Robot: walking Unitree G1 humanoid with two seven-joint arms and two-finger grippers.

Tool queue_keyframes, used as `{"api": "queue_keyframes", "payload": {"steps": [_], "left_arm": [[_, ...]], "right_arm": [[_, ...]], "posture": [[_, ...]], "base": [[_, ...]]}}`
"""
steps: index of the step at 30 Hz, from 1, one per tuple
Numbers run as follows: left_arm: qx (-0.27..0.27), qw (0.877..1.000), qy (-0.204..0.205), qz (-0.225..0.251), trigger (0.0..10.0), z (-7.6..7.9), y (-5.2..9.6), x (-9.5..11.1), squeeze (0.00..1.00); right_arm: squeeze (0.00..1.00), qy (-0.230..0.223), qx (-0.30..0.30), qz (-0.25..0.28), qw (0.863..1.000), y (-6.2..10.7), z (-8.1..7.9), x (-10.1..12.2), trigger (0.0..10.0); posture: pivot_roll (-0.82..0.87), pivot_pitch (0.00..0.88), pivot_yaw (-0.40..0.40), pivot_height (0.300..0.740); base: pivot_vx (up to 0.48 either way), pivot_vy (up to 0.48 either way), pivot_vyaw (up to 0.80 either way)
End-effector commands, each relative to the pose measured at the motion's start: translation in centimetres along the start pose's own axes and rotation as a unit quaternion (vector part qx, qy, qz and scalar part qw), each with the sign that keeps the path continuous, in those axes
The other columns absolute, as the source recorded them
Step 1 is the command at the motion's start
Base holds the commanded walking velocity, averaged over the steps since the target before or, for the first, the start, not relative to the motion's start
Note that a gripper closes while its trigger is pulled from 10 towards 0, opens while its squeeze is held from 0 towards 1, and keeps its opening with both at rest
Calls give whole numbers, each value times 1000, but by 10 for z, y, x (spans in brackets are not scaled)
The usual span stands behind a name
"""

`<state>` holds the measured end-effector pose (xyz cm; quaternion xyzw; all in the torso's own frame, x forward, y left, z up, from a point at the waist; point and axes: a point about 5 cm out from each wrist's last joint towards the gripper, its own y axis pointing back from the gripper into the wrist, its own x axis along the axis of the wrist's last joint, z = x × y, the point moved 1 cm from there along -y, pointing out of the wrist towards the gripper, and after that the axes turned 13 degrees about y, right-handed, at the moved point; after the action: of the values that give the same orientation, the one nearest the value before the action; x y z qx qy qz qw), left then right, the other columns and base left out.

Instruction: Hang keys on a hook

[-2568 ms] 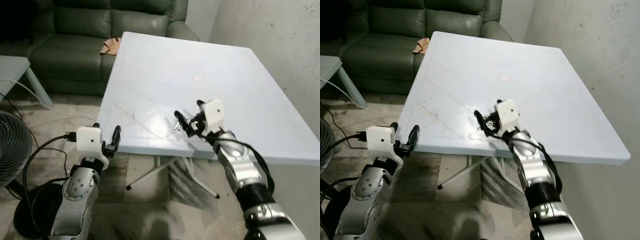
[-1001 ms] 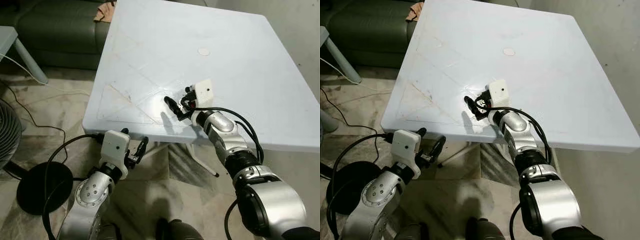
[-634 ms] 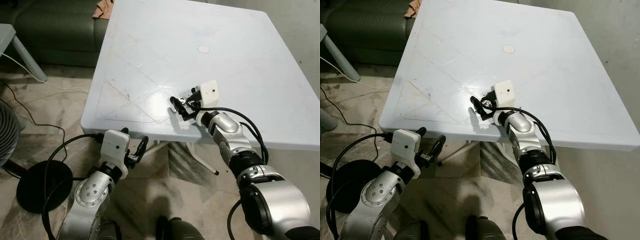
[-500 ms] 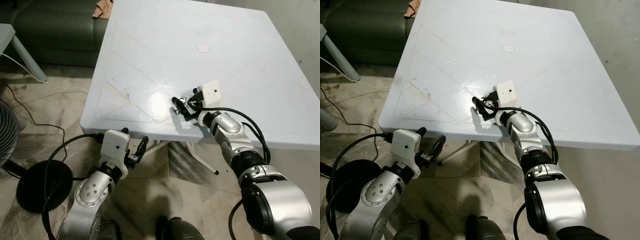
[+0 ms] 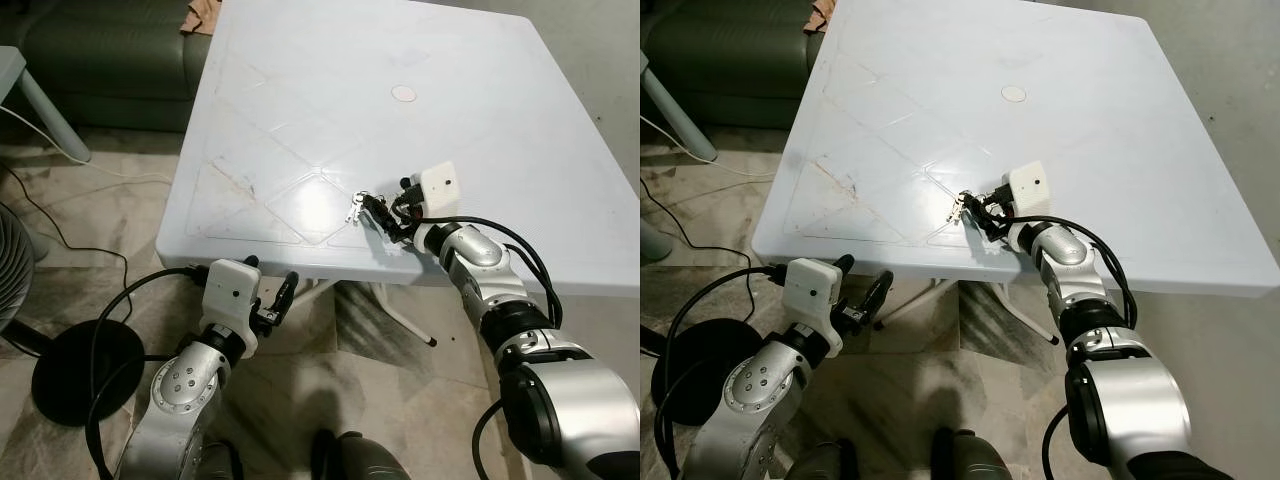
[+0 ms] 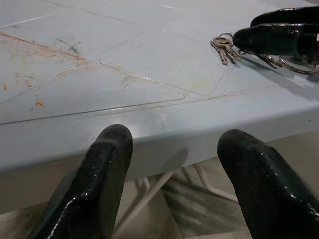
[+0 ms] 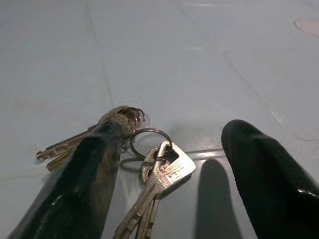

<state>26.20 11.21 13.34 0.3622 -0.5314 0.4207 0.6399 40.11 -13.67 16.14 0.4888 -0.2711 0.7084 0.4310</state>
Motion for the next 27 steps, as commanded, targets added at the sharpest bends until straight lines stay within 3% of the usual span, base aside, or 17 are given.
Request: {"api": "queue_keyframes", "payload": {"steps": [1,2,3,4,5,6,7,16,17,26,27], "left_arm": [[-6,1000,4,-1,10000,2,1,1,0],[-6,1000,5,-1,10000,2,1,0,0],[-5,1000,5,-1,10000,2,1,0,0],[-5,1000,5,-1,10000,2,1,0,0],[-5,1000,5,0,10000,2,1,1,0],[-5,1000,5,0,10000,2,1,1,0],[-4,1000,5,0,10000,2,1,1,0],[-4,1000,7,2,10000,1,1,1,0],[-3,1000,7,2,10000,1,0,2,0],[2,1000,10,5,10000,0,1,3,0],[2,1000,10,5,10000,0,1,3,0]], "right_arm": [[0,3,4,-4,1000,3,2,-3,1020],[0,2,4,-3,1000,3,2,-3,0],[0,2,4,-3,1000,3,2,-3,0],[0,2,4,-2,1000,3,2,-3,627],[0,2,4,-1,1000,2,2,-2,0],[0,2,4,-1,1000,2,2,-2,0],[0,3,5,-1,1000,2,1,-2,1098],[0,2,6,1,1000,2,0,-2,667],[0,3,9,2,1000,1,-1,-1,1686],[0,3,15,1,1000,0,-4,-2,1412],[0,3,15,1,1000,0,-4,-2,2588]], "posture": [[1,239,-129,724],[2,240,-130,724],[2,240,-130,724],[2,240,-130,724],[3,239,-131,724],[3,239,-131,724],[3,239,-131,724],[5,238,-131,724],[6,235,-133,724],[13,236,-139,724],[14,236,-139,724]], "base": [[0,0,0],[0,0,0],[0,0,0],[0,0,0],[0,0,0],[0,0,0],[0,0,0],[0,0,0],[0,0,0],[0,0,0],[0,0,0]]}}
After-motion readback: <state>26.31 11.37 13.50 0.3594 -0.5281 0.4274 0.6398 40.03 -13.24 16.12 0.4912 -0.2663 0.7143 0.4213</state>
